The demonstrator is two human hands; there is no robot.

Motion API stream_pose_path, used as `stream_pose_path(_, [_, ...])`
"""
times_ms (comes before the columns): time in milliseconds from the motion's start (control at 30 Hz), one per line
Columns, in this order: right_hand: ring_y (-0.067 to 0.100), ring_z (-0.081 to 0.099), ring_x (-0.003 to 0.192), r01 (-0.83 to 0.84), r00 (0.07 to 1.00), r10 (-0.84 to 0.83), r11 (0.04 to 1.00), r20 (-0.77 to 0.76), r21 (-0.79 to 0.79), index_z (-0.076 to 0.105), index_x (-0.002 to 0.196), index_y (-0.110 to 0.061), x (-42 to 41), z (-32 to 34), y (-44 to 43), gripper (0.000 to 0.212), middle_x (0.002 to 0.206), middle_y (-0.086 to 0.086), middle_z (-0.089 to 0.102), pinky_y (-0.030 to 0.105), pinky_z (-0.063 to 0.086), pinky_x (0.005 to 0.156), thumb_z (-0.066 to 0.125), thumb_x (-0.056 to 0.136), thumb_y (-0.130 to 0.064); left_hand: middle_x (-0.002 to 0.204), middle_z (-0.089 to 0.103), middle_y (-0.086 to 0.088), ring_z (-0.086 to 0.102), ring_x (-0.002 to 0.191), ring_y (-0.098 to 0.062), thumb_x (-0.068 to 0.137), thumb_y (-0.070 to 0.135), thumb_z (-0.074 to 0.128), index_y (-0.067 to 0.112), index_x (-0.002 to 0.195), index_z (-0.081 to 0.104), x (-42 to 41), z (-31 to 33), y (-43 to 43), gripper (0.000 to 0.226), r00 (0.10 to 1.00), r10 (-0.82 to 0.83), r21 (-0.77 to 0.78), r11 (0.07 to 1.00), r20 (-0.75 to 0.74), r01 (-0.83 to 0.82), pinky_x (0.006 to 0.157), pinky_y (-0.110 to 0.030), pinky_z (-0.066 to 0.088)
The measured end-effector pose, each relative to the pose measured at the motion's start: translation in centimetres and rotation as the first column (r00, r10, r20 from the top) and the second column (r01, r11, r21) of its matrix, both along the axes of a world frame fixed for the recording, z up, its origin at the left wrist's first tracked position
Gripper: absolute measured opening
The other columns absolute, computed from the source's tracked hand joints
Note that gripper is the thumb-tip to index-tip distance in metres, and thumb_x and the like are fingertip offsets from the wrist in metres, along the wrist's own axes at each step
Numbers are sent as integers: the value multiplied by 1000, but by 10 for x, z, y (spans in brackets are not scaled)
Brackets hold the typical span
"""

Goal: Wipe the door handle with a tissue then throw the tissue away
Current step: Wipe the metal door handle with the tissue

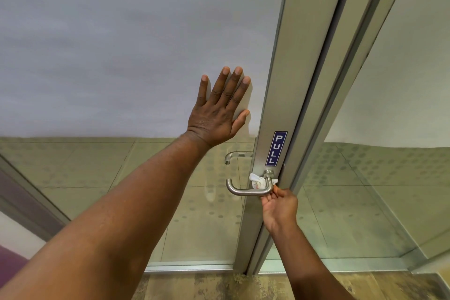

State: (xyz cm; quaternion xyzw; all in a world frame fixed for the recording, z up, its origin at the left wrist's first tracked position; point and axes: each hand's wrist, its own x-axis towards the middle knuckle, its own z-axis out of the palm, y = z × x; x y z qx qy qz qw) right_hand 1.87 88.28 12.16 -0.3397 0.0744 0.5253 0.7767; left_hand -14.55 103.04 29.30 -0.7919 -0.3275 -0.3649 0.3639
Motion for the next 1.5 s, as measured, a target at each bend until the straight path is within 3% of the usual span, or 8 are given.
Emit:
stream_pose_path(133, [32, 64, 112, -7, 1000, 8, 1000, -26, 4, 58, 117, 6, 6, -2, -4, 34, 121, 24, 62, 43, 52, 98, 36, 95, -8, 173, -13, -9, -27, 157, -25, 106, 57, 30, 17, 164, -8, 0, 0, 0, 80, 1000, -6, 1, 1000, 0, 6, 125, -53, -15])
stream_pose_path(300, [14, 73, 91, 64, 896, 8, 987, 445, -147, 73, 114, -6, 4, -3, -2, 32, 112, 12, 74, 23, 56, 71, 47, 96, 0, 171, 2, -11, -27, 157, -25, 106, 56, 30, 17, 164, -9, 0, 0, 1, 80, 1000, -13, 3, 1000, 3, 13, 125, -53, -16])
stream_pose_path(467, [17, 59, 121, 184, 298, 79, 973, 951, -138, 72, 121, -10, -2, -8, -9, 34, 130, 6, 61, 29, 46, 108, 57, 95, 6, 174, -6, -9, -27, 157, -25, 106, 57, 28, 17, 165, -10, 1, -1, 2, 80, 1000, -10, 6, 1000, -4, 10, 125, -53, -16])
stream_pose_path(600, [18, 45, 134, 117, -237, 146, 986, 960, -121, 63, 135, -13, -5, -4, -14, 46, 138, 3, 51, 30, 39, 110, 59, 91, 0, 172, -1, -10, -27, 157, -25, 106, 57, 29, 17, 165, -10, 1, -1, 1, 81, 1000, -10, 6, 1000, 0, 10, 125, -53, -16])
stream_pose_path(700, [23, 39, 137, 145, -408, 258, 965, 876, -217, 61, 136, -15, -5, 0, -13, 47, 141, 2, 49, 39, 45, 108, 56, 89, -12, 171, 2, -11, -27, 157, -24, 106, 57, 29, 17, 164, -11, 0, -1, 1, 81, 1000, -15, 4, 1000, 2, 15, 125, -53, -15])
stream_pose_path(1033, [14, 57, 121, 213, 278, 74, 967, 958, -137, 69, 121, -22, -6, -4, 2, 26, 127, -3, 60, 41, 48, 107, 55, 101, -12, 171, 5, -12, -26, 157, -24, 106, 56, 31, 17, 164, -7, 0, -1, 1, 79, 1000, -21, -2, 1000, 4, 21, 125, -54, -11])
stream_pose_path(1267, [25, 68, 97, 68, 910, 15, 981, 415, -184, 71, 106, -12, -9, -3, 8, 26, 110, 13, 71, 43, 55, 92, 45, 102, -15, 170, 7, -12, -27, 157, -24, 106, 56, 32, 16, 164, -2, 0, 0, 0, 78, 1000, -4, 11, 1000, 1, 4, 125, -54, -12])
stream_pose_path(1500, [33, 62, 113, 68, 984, -67, 998, -166, -2, 59, 110, 1, -13, 0, 5, 30, 116, 21, 63, 48, 48, 106, 34, 95, -8, 170, 7, -12, -29, 156, -23, 106, 56, 33, 16, 163, -2, 0, 0, 0, 78, 1000, -1, 10, 1000, 3, 1, 125, -52, -15])
